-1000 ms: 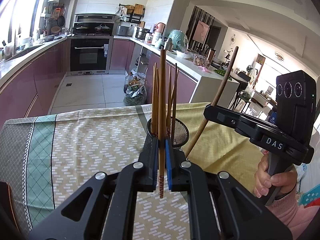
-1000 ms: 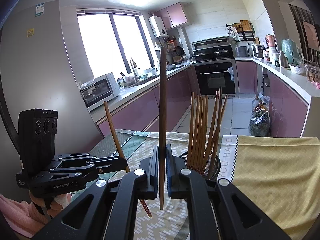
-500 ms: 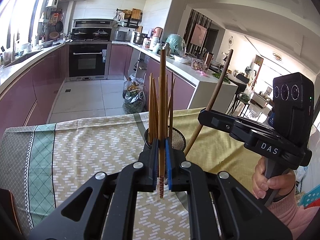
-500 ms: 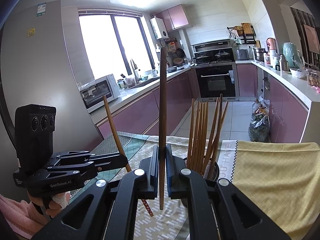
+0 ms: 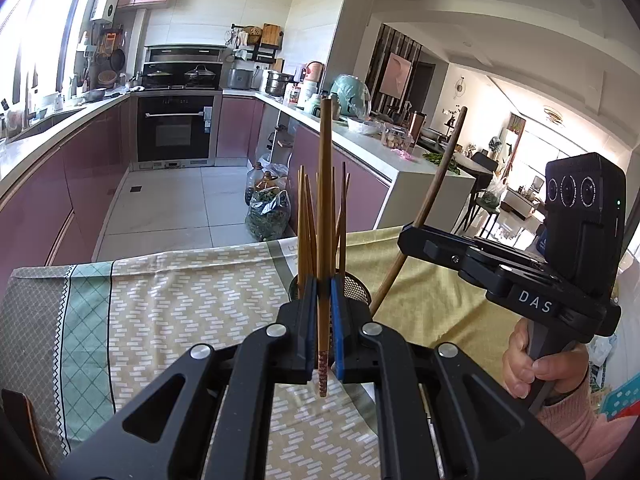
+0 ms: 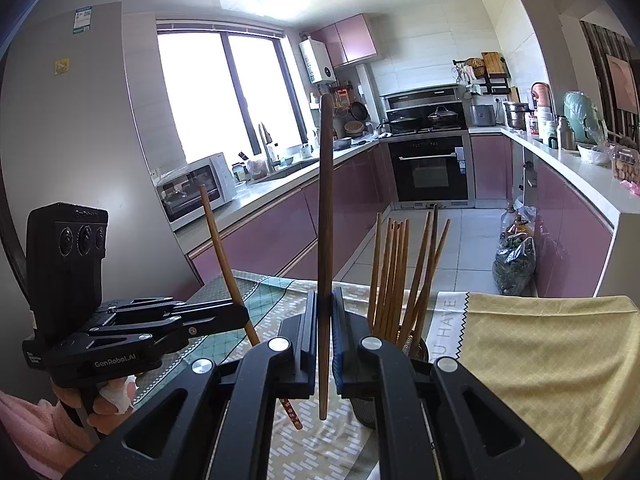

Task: Organize utensils
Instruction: 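Carry both upright chopsticks over the mesh cup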

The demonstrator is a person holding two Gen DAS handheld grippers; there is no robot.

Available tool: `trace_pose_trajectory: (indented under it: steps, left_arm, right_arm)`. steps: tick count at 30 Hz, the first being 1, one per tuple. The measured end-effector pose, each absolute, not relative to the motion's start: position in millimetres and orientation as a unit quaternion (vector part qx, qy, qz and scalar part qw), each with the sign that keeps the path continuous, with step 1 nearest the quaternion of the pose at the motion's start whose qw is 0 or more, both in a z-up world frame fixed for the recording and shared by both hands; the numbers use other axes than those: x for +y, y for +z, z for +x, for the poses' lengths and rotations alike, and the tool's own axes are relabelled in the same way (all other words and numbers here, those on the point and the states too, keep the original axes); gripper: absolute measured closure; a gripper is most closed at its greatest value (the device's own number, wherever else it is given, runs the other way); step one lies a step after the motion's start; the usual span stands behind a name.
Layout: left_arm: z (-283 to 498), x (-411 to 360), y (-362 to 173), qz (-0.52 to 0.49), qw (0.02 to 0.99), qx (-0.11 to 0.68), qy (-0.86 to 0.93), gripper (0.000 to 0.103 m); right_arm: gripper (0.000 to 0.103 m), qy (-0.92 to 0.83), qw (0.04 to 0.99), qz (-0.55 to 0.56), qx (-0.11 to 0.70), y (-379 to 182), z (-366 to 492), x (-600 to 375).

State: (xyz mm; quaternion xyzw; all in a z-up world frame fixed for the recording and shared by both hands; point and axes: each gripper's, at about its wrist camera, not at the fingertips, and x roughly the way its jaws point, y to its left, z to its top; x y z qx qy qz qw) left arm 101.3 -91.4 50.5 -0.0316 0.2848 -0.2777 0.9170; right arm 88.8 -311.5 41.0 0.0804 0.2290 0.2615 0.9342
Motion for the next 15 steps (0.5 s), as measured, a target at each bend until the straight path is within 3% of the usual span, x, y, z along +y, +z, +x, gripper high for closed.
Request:
trace_pose_trajectory:
  steps: [15]
  left_arm:
    - [105.3,-96.0,75.6,-0.032,0.926,0.249,-0.282,0.096]
  right_arm:
    - [0.097,0.248,0.943,0.078,0.207,57.1,100.2,-323.2]
